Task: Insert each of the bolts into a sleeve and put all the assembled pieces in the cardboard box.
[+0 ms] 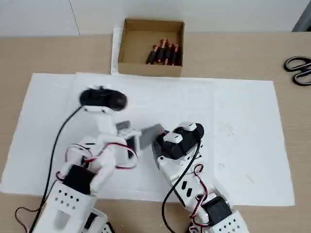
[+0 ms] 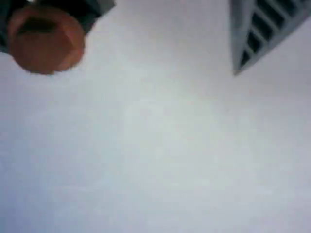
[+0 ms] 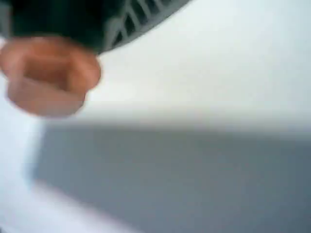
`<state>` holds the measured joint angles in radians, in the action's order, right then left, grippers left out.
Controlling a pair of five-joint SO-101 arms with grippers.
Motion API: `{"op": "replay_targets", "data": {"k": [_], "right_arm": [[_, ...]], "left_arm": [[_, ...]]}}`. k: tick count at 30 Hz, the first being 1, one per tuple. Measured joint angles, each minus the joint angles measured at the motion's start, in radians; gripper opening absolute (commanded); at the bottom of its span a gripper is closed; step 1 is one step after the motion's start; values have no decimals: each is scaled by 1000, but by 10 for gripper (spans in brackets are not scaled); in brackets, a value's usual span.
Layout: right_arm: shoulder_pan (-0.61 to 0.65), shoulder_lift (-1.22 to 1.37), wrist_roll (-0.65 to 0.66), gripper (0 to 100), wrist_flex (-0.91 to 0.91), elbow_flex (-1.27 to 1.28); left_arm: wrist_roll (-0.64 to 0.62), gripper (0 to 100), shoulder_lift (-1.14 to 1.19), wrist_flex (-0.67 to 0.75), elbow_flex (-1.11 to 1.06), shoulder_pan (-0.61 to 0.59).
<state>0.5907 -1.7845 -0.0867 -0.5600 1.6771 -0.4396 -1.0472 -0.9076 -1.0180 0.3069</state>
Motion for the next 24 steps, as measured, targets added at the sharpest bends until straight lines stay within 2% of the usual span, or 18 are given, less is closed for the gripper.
{"op": "replay_targets", "data": {"k": [6, 12, 16, 22, 24], "right_arm": [[-6, 0, 0, 4, 0, 0], [-140, 0, 0, 4, 0, 0], [-241, 0, 32, 4, -9, -6], [-336, 55, 106, 4, -212, -192], [-362, 92, 110, 4, -226, -288]], "left_arm": [[5, 301, 0, -15, 57, -330], [249, 300, 0, -150, 100, -643], [322, 300, 0, -189, 87, -733], [342, 300, 0, -256, 84, -753], [347, 300, 0, -275, 84, -753]]}}
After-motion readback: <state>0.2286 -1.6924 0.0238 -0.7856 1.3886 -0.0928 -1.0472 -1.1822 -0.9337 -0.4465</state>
